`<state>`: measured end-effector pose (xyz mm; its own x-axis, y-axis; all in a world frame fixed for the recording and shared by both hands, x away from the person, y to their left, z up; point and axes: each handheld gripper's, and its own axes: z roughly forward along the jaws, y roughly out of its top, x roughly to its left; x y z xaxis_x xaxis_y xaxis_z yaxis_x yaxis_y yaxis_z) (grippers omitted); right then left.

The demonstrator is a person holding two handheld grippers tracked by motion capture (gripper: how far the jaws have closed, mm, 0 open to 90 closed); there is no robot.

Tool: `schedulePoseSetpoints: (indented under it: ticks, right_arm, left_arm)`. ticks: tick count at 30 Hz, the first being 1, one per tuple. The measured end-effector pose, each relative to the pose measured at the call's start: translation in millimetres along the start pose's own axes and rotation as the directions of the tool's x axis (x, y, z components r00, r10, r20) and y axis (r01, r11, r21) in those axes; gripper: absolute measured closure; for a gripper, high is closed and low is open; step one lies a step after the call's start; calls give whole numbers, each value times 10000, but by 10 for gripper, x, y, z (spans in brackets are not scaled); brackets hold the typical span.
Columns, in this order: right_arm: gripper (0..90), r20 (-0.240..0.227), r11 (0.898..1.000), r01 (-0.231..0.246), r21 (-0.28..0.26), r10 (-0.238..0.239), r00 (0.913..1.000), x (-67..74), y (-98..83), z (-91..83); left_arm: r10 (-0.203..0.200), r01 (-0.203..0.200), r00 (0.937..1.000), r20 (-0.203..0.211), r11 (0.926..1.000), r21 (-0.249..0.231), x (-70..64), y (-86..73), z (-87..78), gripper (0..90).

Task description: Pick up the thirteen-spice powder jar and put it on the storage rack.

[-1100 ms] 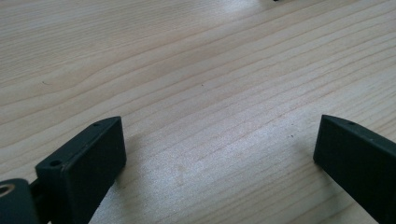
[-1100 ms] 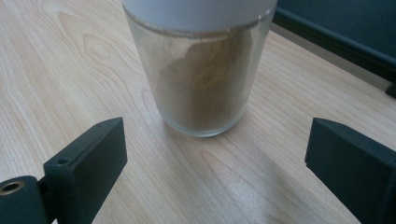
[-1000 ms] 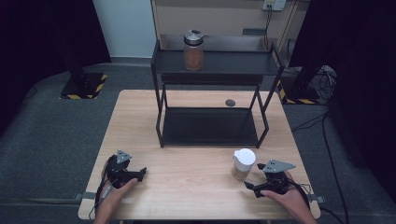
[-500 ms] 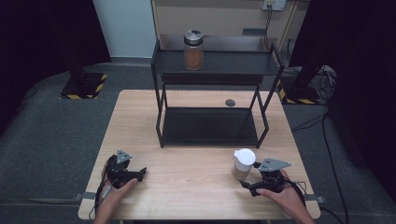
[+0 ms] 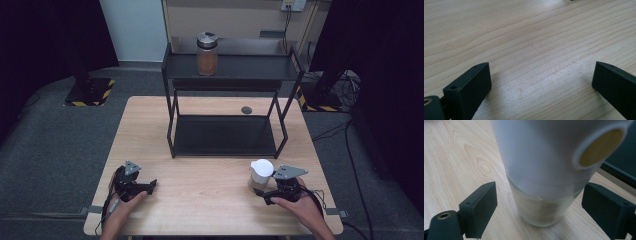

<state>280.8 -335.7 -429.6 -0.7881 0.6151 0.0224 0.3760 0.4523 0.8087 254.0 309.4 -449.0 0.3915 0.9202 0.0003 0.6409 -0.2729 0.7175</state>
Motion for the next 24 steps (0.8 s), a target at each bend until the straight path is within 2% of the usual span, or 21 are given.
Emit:
schedulePoseSetpoints:
  ticks: [8,14,24]
  right_arm:
    - [204,192,9996,57,-264,-52,9998,26,41,32]
    - [309,333,9986,290,-450,-275,9991,58,60,65]
    - [315,95,9982,338,-501,-334,9994,1,73,66]
  left_arm:
    - [1,-1,10000,2,10000,9,0,1,-1,10]
    - [1,-1,10000,2,10000,10,1,2,-1,10]
    - [0,0,10000,1,10000,-1,1,0,0,10]
